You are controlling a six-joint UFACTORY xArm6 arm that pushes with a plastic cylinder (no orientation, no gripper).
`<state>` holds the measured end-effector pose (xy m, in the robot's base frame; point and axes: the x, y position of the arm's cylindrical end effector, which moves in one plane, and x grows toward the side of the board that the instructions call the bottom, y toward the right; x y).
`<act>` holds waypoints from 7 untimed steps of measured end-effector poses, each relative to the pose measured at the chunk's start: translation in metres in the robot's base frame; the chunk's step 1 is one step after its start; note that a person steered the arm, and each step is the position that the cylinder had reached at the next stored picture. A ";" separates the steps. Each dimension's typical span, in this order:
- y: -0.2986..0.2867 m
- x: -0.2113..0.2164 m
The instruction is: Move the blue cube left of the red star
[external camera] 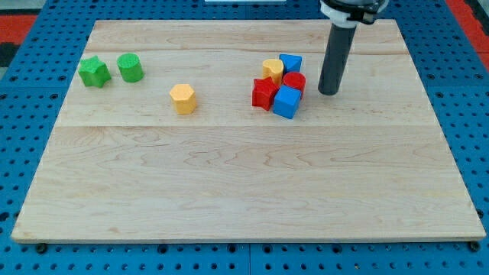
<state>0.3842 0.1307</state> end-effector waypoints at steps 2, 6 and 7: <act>-0.043 0.017; -0.173 0.041; -0.213 0.038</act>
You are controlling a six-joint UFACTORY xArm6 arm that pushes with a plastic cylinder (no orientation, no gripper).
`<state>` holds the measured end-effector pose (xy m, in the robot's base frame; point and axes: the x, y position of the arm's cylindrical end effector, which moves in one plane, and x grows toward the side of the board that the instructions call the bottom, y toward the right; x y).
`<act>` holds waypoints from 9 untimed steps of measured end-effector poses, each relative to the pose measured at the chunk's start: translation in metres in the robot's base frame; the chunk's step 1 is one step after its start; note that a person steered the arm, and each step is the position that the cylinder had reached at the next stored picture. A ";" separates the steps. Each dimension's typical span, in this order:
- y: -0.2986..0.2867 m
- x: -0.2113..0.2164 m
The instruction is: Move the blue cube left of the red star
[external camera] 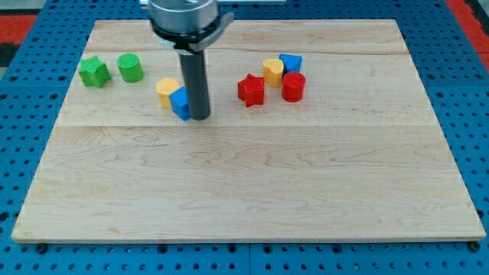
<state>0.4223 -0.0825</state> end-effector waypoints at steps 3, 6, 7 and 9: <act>-0.060 0.030; 0.000 -0.039; -0.008 -0.040; -0.098 -0.034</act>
